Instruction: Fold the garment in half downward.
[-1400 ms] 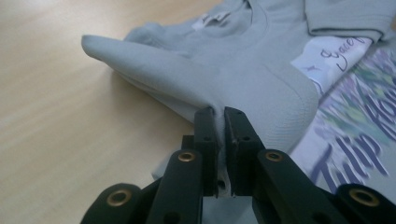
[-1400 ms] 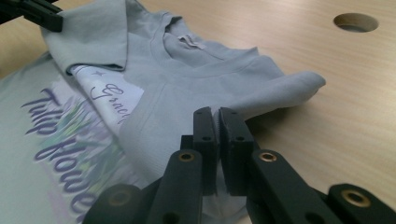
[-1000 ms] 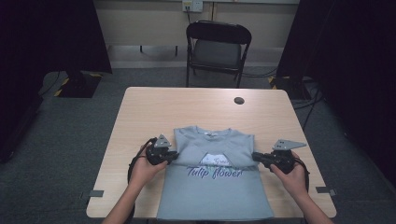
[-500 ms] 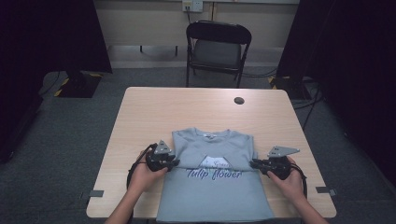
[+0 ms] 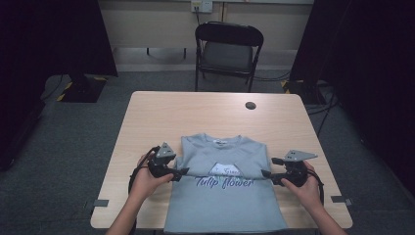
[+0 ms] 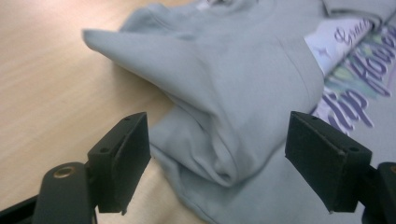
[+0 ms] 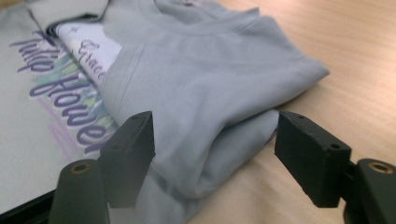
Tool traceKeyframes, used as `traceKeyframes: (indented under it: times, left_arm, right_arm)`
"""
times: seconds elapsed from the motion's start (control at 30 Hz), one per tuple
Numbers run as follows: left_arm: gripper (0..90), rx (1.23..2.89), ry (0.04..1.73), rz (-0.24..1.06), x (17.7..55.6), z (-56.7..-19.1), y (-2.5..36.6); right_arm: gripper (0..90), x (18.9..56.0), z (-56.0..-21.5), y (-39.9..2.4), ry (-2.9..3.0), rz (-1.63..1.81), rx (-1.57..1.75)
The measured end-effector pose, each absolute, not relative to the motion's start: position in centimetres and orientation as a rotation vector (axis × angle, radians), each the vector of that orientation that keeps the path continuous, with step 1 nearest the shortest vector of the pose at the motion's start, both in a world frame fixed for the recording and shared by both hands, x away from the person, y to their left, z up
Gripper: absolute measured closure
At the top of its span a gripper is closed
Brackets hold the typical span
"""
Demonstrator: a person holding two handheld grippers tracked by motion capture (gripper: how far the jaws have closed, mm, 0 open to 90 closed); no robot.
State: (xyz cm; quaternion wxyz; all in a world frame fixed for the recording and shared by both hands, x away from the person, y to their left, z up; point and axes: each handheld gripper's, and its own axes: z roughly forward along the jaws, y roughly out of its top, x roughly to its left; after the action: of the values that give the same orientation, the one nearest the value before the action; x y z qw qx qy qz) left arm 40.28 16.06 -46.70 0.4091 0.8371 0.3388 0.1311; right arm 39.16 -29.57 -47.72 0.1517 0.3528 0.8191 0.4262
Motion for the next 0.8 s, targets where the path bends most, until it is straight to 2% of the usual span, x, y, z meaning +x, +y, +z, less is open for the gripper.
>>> traceKeyframes:
  times: [0.27, 0.4, 0.73, 0.8]
  left_arm:
    - [21.3, 2.070, 0.898, 0.344, 43.1, -45.5, 16.0]
    - [22.2, 2.069, 0.934, 0.344, 45.7, -45.6, 15.4]
    - [28.0, 2.062, 0.995, 0.361, 49.6, -46.1, 14.3]
    - [31.3, 2.073, 1.002, 0.364, 50.2, -46.2, 14.0]
  right_arm:
    - [27.5, 41.7, -46.0, -29.5, 2.308, 1.247, 1.047]
    - [29.1, 43.5, -46.0, -29.4, 2.293, 1.233, 1.064]
    - [34.1, 47.1, -46.7, -29.0, 2.285, 1.179, 1.113]
    - [35.6, 47.6, -46.8, -28.9, 2.284, 1.171, 1.116]
